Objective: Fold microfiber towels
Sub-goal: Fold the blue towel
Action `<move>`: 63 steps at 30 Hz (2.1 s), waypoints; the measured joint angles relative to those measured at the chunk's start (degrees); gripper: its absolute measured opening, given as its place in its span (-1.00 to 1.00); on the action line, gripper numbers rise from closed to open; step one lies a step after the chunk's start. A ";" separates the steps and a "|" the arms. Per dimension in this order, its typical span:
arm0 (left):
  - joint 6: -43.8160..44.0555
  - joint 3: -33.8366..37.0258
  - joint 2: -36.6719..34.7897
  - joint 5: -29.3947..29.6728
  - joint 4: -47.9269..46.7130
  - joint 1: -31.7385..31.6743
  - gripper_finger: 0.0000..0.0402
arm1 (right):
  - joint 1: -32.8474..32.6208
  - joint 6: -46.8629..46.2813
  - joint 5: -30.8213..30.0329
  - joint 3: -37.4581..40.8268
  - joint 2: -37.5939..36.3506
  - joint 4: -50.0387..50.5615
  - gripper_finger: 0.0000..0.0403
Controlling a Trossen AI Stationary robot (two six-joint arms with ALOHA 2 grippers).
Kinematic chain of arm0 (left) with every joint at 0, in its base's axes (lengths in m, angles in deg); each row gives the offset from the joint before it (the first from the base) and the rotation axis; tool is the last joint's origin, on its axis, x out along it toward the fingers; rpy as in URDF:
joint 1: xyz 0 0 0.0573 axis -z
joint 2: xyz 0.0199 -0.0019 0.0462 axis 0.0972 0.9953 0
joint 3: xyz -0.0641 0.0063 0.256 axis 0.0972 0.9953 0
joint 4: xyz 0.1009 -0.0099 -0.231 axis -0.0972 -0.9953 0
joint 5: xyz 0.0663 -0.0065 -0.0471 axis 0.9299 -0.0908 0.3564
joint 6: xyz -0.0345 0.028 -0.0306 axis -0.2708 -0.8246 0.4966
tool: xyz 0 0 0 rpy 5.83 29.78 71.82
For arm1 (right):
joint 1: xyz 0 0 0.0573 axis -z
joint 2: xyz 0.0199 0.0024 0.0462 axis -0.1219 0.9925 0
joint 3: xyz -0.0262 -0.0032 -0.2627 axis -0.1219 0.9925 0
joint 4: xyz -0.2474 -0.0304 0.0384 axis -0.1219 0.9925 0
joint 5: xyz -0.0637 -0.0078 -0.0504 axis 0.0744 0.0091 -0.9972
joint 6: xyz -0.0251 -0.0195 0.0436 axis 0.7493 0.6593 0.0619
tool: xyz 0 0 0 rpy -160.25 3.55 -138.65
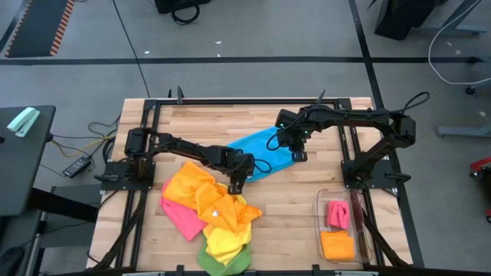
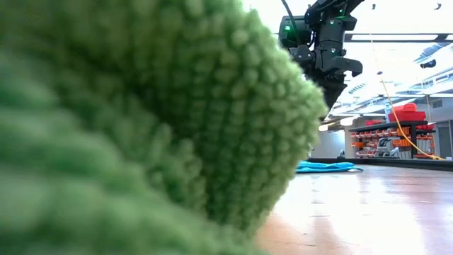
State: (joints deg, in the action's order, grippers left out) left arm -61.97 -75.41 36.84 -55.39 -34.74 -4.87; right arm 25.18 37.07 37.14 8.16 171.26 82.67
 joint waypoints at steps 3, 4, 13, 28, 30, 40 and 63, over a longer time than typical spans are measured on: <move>-0.09 0.00 0.00 -0.03 0.00 0.03 -0.96 | 0.00 0.39 0.00 0.00 0.00 -0.28 -0.43; -0.10 0.00 -0.04 -0.02 -0.02 0.00 -0.96 | 0.00 0.62 0.00 0.00 0.00 -0.28 -0.43; -0.49 -0.18 -4.75 -0.03 -0.22 0.00 -0.96 | 0.00 0.76 0.00 0.00 0.00 -0.38 -0.43; -0.07 -0.11 -3.01 -6.38 0.32 0.72 -0.93 | 0.00 0.32 0.00 0.00 0.02 -0.78 -0.43; -0.11 -0.09 -2.11 -6.38 0.33 0.98 -0.94 | 0.00 0.32 0.00 0.00 0.02 -0.72 -0.43; -0.61 -0.11 -0.52 -6.51 1.64 1.32 -0.83 | 0.00 0.37 0.00 0.00 0.02 -0.78 -0.43; -5.90 -3.24 -3.10 -6.08 -1.81 -0.22 0.11 | -1.49 -12.55 3.12 20.57 0.02 -26.54 -0.43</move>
State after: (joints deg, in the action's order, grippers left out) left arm -67.86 -78.65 33.74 -61.47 -36.55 -5.09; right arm 23.69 24.52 40.27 28.72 171.28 56.13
